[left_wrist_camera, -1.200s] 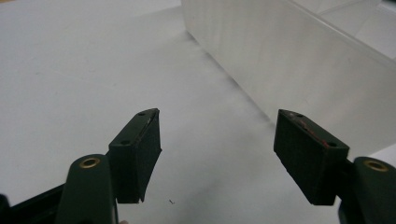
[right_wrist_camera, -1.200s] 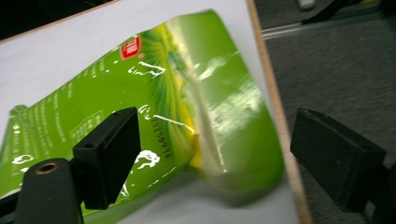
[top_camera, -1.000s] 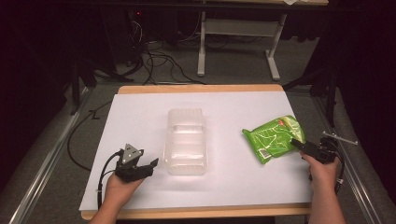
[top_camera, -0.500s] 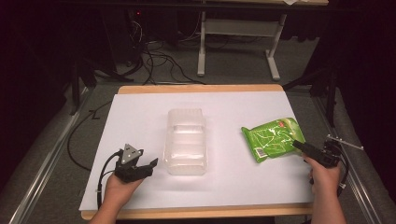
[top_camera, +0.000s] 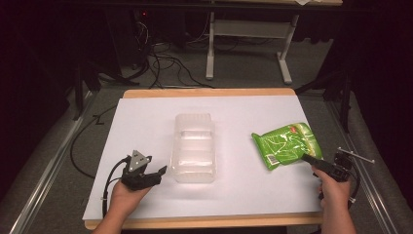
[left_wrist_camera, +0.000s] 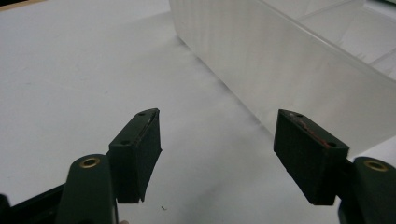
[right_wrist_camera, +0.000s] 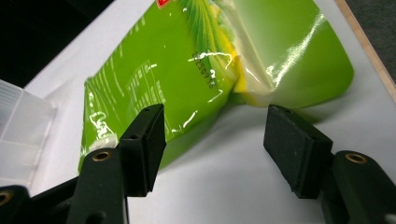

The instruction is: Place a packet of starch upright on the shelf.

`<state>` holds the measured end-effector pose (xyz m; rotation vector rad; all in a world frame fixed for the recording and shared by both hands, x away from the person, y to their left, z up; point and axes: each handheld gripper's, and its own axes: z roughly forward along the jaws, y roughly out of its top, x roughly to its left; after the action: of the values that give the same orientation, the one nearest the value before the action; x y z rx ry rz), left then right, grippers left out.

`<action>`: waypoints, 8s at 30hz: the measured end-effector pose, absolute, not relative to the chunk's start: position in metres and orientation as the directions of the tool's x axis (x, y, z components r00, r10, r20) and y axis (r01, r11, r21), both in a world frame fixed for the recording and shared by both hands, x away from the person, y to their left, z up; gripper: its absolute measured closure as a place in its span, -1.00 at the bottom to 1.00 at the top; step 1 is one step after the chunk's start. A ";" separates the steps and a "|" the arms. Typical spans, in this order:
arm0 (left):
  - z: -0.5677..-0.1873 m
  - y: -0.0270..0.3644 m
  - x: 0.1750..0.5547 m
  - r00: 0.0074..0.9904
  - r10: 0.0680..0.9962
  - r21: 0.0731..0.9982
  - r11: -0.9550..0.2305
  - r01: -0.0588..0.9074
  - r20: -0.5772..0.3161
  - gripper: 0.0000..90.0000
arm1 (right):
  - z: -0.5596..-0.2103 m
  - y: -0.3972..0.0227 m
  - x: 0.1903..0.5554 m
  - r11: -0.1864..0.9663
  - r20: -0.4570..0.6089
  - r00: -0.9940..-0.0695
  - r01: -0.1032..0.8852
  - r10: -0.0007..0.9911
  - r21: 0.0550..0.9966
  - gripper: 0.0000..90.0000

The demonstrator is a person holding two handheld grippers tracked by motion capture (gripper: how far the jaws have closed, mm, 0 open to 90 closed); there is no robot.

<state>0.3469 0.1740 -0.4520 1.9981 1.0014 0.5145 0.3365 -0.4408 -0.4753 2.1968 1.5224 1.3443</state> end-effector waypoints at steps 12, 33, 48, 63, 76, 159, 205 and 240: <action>-0.454 0.174 0.345 0.585 0.811 0.806 -0.350 0.477 0.005 -0.28 | -0.467 -0.459 0.355 -0.434 0.446 0.117 0.539 0.887 0.722 -0.28; -0.454 0.174 0.344 0.586 0.810 0.801 -0.359 0.479 0.013 -0.29 | -0.468 -0.463 0.380 -0.322 0.524 -0.185 0.608 0.832 0.726 -0.10; -0.454 0.172 0.345 0.595 0.804 0.806 -0.356 0.473 0.006 -0.28 | -0.465 -0.445 0.368 -0.259 0.492 -0.228 0.629 0.840 0.733 0.95; -0.453 0.174 0.344 0.594 0.804 0.811 -0.349 0.469 0.002 -0.28 | -0.378 -0.391 0.343 -0.126 0.245 -0.388 0.309 0.888 0.943 1.00; -0.453 0.175 0.344 0.596 0.803 0.810 -0.351 0.469 0.002 -0.28 | -0.345 -0.346 0.338 -0.029 0.120 -0.455 0.201 0.882 0.979 1.00; -0.445 0.182 0.341 0.573 0.819 0.852 -0.300 0.429 -0.001 -0.28 | -0.338 -0.267 0.337 0.085 0.021 -0.593 0.150 0.805 0.985 1.00; -0.446 0.186 0.341 0.570 0.821 0.851 -0.290 0.439 -0.015 -0.28 | -0.336 -0.112 0.384 0.123 -0.008 -0.856 0.065 0.516 0.990 1.00; -0.447 0.185 0.342 0.566 0.824 0.846 -0.288 0.449 -0.019 -0.28 | -0.358 -0.137 0.382 0.111 0.023 -0.859 0.092 0.511 0.990 0.82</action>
<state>0.3417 0.1850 -0.4474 1.9261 1.0274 0.5430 0.3817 -0.1374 -0.3580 0.5908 2.0705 1.8049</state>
